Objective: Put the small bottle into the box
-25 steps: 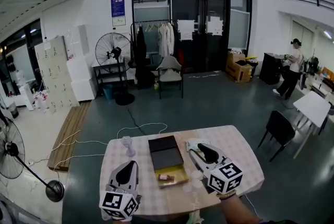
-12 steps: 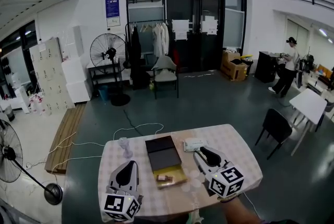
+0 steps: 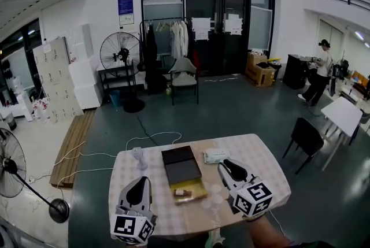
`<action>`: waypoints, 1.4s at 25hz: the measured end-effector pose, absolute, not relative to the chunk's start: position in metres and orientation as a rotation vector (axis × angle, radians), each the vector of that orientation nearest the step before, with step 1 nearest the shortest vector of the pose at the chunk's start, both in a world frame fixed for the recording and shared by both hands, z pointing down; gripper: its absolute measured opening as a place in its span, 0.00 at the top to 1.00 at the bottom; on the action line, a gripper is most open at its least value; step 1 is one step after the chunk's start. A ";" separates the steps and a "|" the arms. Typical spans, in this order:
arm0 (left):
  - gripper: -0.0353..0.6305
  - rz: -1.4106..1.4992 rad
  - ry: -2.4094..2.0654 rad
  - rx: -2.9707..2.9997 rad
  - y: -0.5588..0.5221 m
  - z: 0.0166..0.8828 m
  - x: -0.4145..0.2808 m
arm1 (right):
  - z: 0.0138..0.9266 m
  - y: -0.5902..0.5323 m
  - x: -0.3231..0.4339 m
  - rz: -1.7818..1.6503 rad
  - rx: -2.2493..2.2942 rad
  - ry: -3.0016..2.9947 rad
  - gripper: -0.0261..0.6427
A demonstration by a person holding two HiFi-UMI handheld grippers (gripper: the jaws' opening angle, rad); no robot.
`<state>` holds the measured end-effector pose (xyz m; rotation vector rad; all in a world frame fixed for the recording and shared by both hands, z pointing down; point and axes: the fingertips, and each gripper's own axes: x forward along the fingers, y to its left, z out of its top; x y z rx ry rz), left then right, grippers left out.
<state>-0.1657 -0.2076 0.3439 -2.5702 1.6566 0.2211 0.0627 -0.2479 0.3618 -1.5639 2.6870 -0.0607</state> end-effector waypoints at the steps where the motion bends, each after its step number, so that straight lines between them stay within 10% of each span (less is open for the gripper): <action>1: 0.91 0.217 1.657 -2.572 -0.207 0.345 -0.166 | 0.363 -0.247 0.062 -0.059 -1.562 2.689 0.84; 35: 0.91 0.166 1.706 -2.573 -0.191 0.355 -0.183 | 0.372 -0.236 0.056 -0.073 -1.566 2.709 0.95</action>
